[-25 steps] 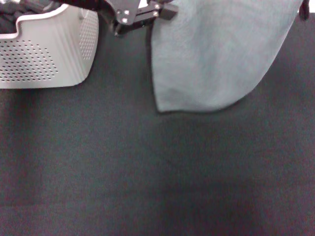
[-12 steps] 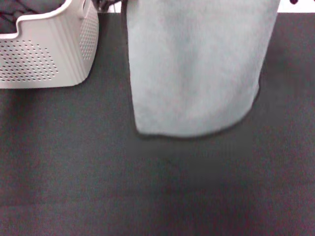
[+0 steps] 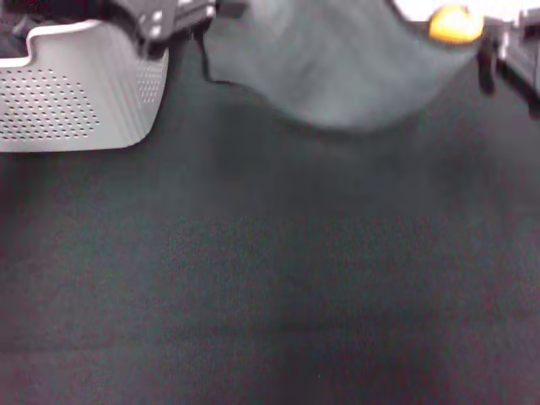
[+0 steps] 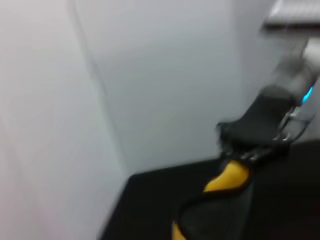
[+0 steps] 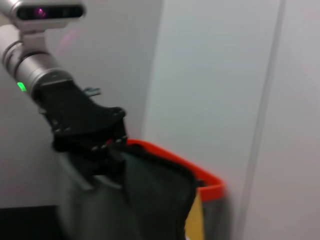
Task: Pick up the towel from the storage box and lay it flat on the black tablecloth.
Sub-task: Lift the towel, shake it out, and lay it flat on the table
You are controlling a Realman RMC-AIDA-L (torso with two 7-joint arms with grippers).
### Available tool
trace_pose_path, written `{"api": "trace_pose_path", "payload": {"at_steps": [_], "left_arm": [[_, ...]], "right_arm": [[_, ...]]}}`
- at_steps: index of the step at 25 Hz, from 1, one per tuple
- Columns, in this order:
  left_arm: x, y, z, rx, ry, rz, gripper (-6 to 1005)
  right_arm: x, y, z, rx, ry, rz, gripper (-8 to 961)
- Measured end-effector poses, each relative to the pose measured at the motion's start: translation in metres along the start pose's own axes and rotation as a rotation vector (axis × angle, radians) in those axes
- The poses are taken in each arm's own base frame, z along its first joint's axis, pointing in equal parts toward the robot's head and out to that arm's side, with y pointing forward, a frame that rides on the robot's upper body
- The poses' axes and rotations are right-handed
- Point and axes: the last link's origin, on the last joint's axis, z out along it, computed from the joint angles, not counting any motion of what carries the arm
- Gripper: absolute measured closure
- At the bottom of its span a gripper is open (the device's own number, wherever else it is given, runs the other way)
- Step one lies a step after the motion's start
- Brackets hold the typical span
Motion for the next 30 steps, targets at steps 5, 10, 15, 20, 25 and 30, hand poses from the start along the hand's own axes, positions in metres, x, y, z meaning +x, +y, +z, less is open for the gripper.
{"api": "trace_pose_path", "payload": {"at_steps": [5,10,15,20,25,30], "left_arm": [[-0.003,0.051,-0.029,-0.084,0.05,-0.006,960],[-0.013,0.073,-0.049,-0.094,-0.072,-0.072,960],[-0.034,0.065,-0.038,-0.085,-0.184,-0.163,960],[-0.071,0.04,-0.001,-0.057,-0.323,-0.291,960],[-0.095,0.02,0.024,-0.011,-0.425,-0.335,960],[-0.092,0.008,0.02,0.034,-0.447,-0.316,960]], "right_arm": [[-0.018,0.065,-0.015,-0.057,0.004,-0.054,937],[-0.012,0.077,-0.006,-0.075,0.01,-0.006,936],[0.027,0.058,0.018,-0.089,0.051,0.117,936],[0.079,0.043,0.046,-0.111,0.125,0.266,936],[0.105,0.034,0.067,-0.103,0.185,0.259,936],[0.103,0.018,0.082,-0.094,0.183,0.227,936]]}}
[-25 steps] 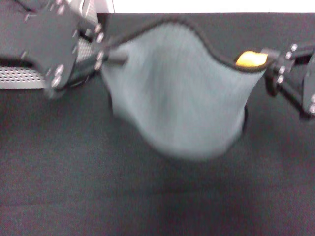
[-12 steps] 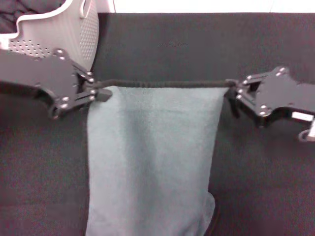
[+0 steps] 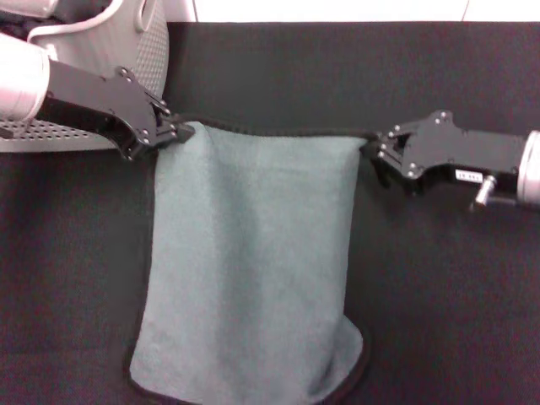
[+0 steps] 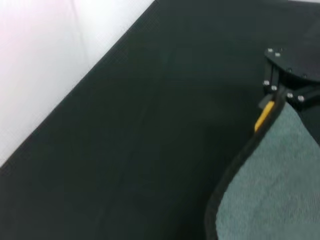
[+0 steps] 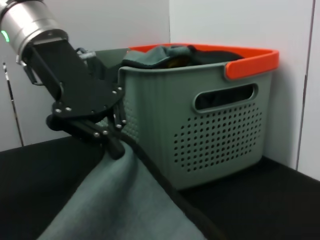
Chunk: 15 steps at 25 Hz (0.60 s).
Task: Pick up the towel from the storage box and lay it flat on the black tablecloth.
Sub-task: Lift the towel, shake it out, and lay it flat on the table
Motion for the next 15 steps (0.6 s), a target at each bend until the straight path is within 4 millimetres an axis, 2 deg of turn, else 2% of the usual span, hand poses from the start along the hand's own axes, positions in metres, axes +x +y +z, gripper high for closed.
{"api": "trace_pose_path", "payload": {"at_steps": [5,15], "left_arm": [[0.003,-0.004,-0.008,0.037,-0.02,0.006,960],[-0.004,-0.008,-0.031,0.135,-0.013,-0.009,960]], "right_arm": [[-0.014,-0.018,0.017,0.004,0.005,-0.036,936],[-0.027,-0.027,0.027,0.029,0.039,-0.113,936]]}}
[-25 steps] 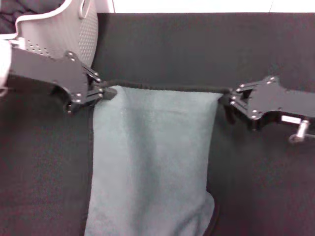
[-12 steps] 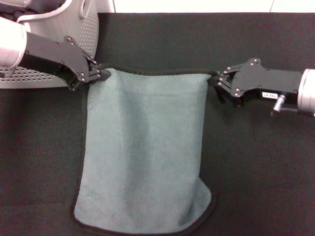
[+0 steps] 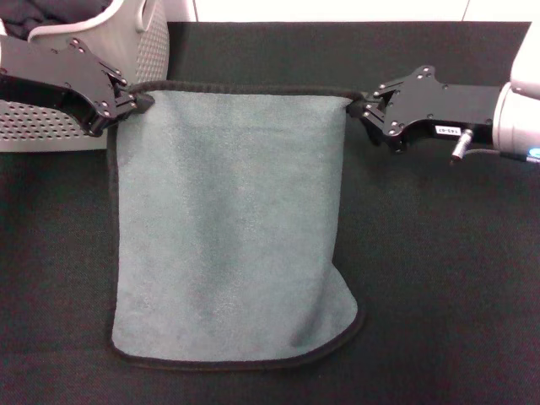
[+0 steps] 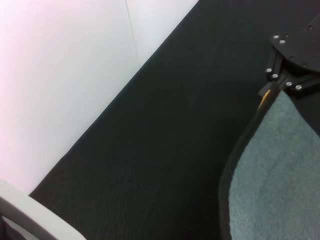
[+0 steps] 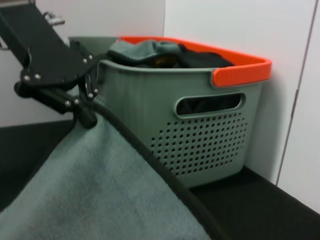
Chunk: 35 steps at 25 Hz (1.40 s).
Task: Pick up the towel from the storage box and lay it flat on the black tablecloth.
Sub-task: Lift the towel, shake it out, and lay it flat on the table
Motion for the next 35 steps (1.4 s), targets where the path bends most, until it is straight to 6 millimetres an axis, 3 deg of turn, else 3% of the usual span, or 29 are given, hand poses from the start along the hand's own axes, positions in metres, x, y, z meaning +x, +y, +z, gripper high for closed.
{"api": "trace_pose_path", "payload": {"at_steps": [13,18,25,30,35], "left_arm": [[-0.005,-0.006,0.003,0.046,-0.023,-0.014,960],[-0.003,-0.005,0.003,0.047,0.01,-0.017,959],[-0.002,0.002,0.009,0.025,0.028,-0.02,959],[-0.001,0.003,0.011,0.023,0.03,-0.017,959],[-0.003,0.002,0.011,0.033,0.032,-0.024,959]], "right_arm": [[-0.008,-0.013,0.022,0.037,0.053,-0.082,936],[-0.013,-0.013,0.018,0.047,0.034,-0.102,936],[-0.003,-0.01,-0.001,0.093,0.039,-0.108,936],[0.007,-0.011,0.006,0.083,0.08,-0.103,936],[0.003,-0.016,0.016,0.08,0.089,-0.137,936]]}}
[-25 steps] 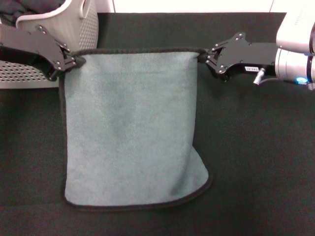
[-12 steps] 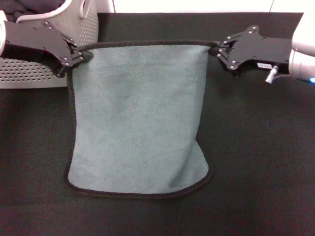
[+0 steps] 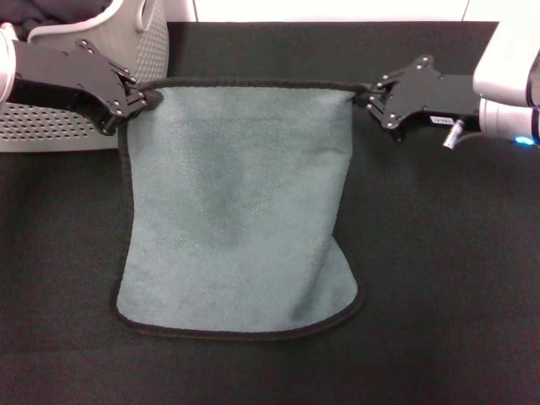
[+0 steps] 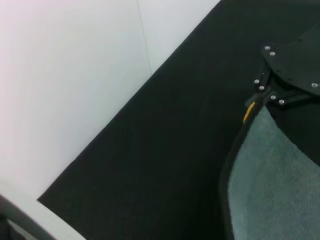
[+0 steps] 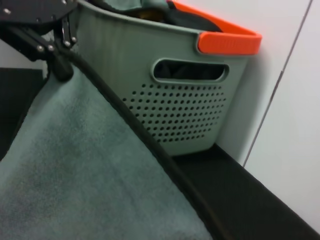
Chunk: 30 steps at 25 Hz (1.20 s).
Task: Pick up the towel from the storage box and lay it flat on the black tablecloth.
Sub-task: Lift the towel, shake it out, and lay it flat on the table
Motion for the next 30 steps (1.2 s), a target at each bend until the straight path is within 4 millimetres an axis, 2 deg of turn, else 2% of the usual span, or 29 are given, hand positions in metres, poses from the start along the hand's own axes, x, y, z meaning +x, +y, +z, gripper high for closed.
{"api": "trace_pose_path", "payload": {"at_steps": [4,7,10,13,14,15,16,17,20,23,27,30], "left_arm": [[0.002,0.001,-0.002,0.004,0.019,-0.003,959],[0.008,0.008,-0.012,-0.018,0.093,0.003,959],[0.023,0.026,-0.028,-0.079,0.231,0.041,959],[0.039,0.053,-0.054,-0.168,0.406,0.112,959],[0.041,0.062,-0.062,-0.195,0.446,0.132,959],[0.043,0.078,-0.076,-0.25,0.509,0.175,959],[0.043,0.078,-0.076,-0.25,0.509,0.175,959],[0.043,0.087,-0.082,-0.28,0.538,0.198,959],[0.039,0.108,-0.096,-0.334,0.587,0.231,959],[0.031,0.122,-0.109,-0.36,0.617,0.249,959],[0.019,0.132,-0.121,-0.346,0.585,0.248,959],[0.008,0.135,-0.122,-0.322,0.502,0.227,959]], "right_arm": [[-0.007,-0.002,0.001,0.0,-0.015,-0.019,936],[-0.015,0.004,-0.012,0.012,-0.05,-0.046,936],[-0.021,0.021,-0.044,0.054,-0.094,-0.08,936],[-0.043,0.047,-0.086,0.098,-0.149,-0.147,936],[-0.048,0.055,-0.096,0.1,-0.162,-0.161,936],[-0.056,0.066,-0.109,0.101,-0.177,-0.179,936],[-0.06,0.079,-0.123,0.097,-0.186,-0.185,936],[-0.064,0.088,-0.132,0.093,-0.194,-0.191,936],[-0.07,0.119,-0.16,0.059,-0.205,-0.18,936],[-0.073,0.137,-0.176,-0.021,-0.257,-0.129,936],[-0.072,0.146,-0.195,-0.092,-0.308,-0.073,936],[-0.069,0.143,-0.204,-0.081,-0.307,-0.038,936]]}}
